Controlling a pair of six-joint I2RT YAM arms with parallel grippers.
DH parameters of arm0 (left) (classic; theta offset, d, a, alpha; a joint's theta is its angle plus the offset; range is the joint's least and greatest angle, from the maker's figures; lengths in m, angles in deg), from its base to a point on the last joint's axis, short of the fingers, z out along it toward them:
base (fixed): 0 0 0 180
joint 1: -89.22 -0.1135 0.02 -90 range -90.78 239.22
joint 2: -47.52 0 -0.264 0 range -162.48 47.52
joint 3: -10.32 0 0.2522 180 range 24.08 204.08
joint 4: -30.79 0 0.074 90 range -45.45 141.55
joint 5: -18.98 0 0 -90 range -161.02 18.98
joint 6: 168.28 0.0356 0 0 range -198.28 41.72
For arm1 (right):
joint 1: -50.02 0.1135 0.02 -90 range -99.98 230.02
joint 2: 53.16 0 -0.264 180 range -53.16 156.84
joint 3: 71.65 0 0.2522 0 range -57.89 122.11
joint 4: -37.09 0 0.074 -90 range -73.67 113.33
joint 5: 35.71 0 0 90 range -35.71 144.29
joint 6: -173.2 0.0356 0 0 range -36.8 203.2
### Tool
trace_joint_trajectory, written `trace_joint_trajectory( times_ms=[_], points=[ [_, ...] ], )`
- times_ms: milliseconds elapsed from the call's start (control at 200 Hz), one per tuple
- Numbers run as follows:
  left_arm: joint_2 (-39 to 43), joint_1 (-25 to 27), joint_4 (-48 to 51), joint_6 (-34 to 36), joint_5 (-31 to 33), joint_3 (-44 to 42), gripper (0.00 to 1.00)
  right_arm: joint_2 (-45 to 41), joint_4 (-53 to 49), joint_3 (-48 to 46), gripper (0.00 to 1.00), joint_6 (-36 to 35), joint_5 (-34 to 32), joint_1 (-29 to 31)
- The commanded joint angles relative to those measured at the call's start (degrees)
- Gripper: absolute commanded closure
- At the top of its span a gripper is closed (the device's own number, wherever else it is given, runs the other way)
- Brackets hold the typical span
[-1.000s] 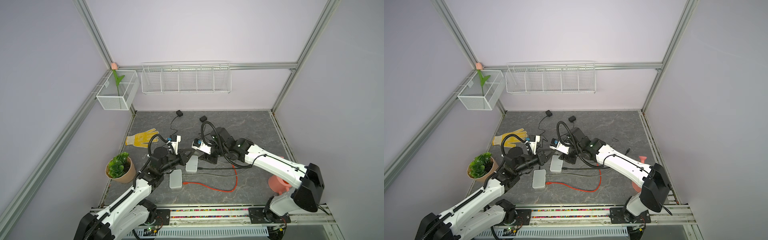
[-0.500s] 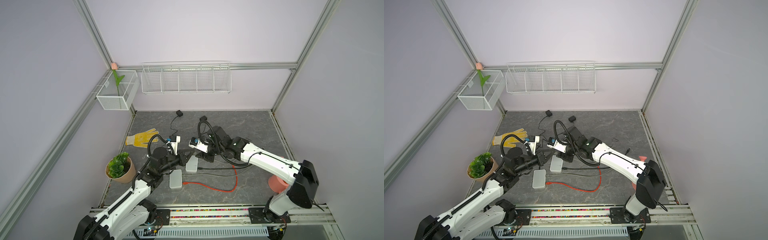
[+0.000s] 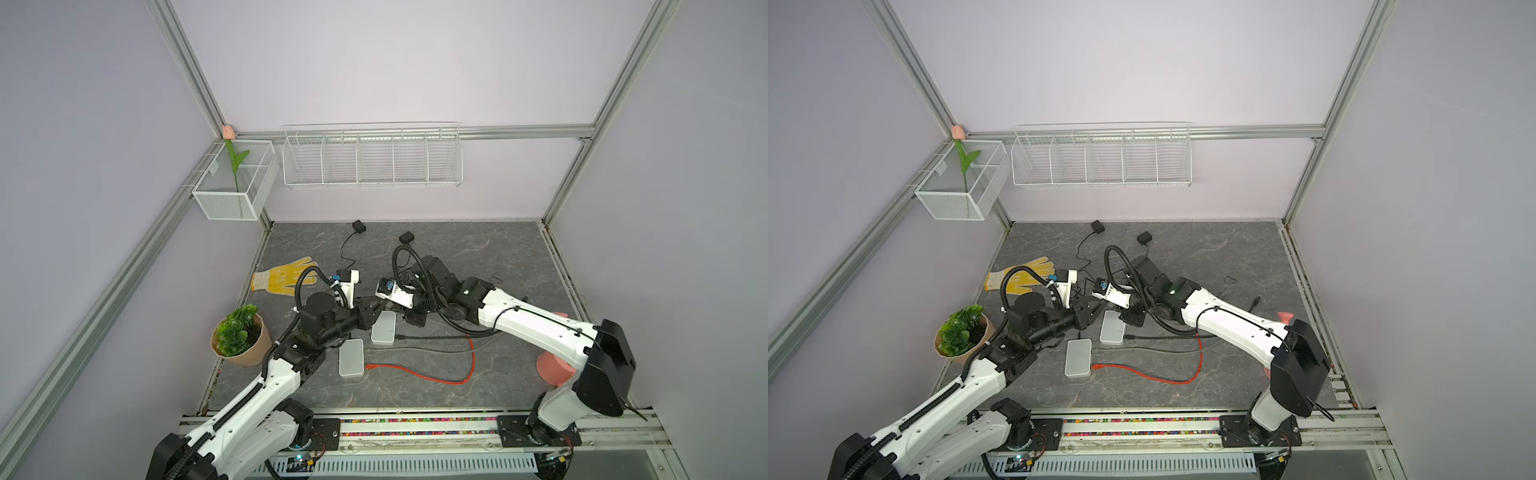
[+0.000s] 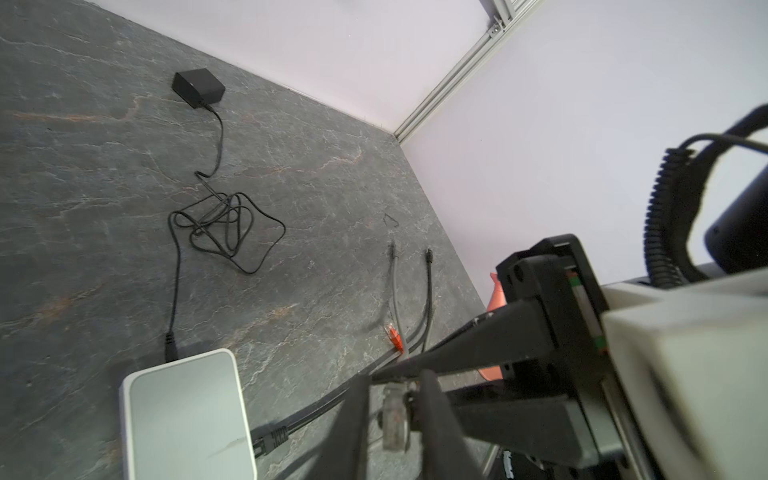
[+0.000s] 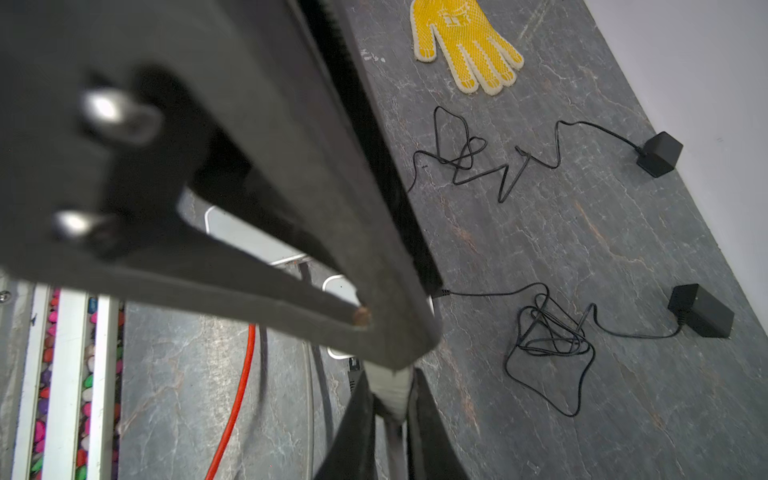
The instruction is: Insert the plug into the switch port
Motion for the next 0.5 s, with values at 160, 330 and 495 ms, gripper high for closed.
trace_joint_trajectory(
  times_ms=[160, 330, 495],
  points=[
    [14.96, -5.80, 9.29, -2.62, 14.29, -0.41, 0.18, -1.12, -5.84, 0.44, 0.93, -3.39, 2.08, -0.61],
    [16.47, -10.62, 10.74, -2.96, 8.61, -1.06, 0.22, 1.76, -15.36, 4.78, 0.93, -5.37, 13.51, -4.01],
    [16.18, -10.70, 10.10, -3.65, 6.86, -2.27, 0.27, 3.74, -20.08, 7.97, 0.93, -6.20, 16.99, -5.77]
  ],
)
